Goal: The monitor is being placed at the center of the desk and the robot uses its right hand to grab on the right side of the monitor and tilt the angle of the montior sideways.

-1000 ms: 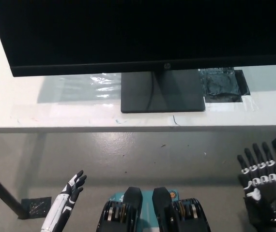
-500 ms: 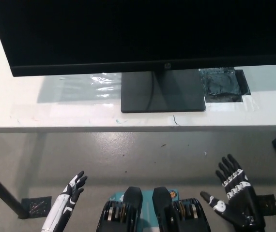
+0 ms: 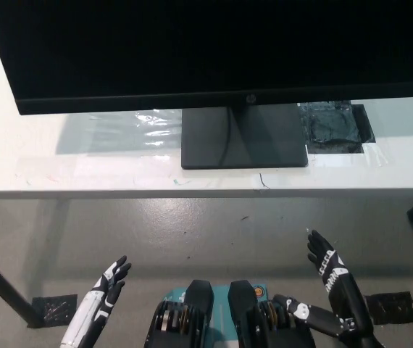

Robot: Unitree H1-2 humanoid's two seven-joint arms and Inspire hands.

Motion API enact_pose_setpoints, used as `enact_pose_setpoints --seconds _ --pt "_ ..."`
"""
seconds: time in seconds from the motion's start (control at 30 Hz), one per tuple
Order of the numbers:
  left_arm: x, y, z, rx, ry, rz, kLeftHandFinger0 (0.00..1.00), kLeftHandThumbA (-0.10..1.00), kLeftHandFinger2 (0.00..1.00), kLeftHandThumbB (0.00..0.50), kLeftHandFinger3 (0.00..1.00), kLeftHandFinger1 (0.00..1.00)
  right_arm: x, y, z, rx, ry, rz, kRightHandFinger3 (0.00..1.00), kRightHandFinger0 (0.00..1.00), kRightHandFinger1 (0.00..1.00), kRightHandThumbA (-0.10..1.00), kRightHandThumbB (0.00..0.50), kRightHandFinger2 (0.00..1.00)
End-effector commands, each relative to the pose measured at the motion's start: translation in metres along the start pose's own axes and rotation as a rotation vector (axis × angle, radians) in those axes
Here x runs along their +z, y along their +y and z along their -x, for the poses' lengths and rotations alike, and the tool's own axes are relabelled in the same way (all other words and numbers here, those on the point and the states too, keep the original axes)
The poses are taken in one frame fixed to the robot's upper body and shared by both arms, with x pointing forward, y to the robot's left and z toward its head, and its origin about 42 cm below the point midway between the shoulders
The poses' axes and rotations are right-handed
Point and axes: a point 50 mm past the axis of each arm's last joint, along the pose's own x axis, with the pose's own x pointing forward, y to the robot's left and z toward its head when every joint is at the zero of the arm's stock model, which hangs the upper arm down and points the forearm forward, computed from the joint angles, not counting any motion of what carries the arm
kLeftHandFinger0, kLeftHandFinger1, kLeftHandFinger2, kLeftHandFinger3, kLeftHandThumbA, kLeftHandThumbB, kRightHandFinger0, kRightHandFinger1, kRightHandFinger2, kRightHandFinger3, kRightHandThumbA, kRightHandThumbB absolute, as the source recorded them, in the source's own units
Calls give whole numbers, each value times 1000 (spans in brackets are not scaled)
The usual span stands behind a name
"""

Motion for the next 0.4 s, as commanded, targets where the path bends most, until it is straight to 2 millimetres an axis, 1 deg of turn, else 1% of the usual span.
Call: enact_pose_setpoints --seconds 0.0,0.1,0.13,0.23,0.27,0.37 --pt "10 7 -7 -17 -72 -22 1000 1000 1000 341 1000 1000 9 1 -7 -6 -92 54 1000 1000 1000 1000 319 1000" --pt "10 7 -7 -17 -72 -22 1000 1000 1000 342 1000 1000 9 1 -8 -7 -91 58 1000 1000 1000 1000 318 1000" --pt "10 7 -6 -16 -70 -23 1000 1000 1000 352 1000 1000 9 1 -8 -10 -93 53 1000 1000 1000 1000 336 1000" --pt "10 6 -6 -15 -70 -24 1000 1000 1000 354 1000 1000 9 -1 -7 -13 -92 56 1000 1000 1000 1000 328 1000" --pt "10 7 -6 -19 -71 -29 1000 1000 1000 355 1000 1000 9 -2 -8 -20 -91 66 1000 1000 1000 1000 317 1000" --pt "10 7 -6 -19 -71 -29 1000 1000 1000 355 1000 1000 9 -2 -8 -21 -91 68 1000 1000 1000 1000 317 1000"
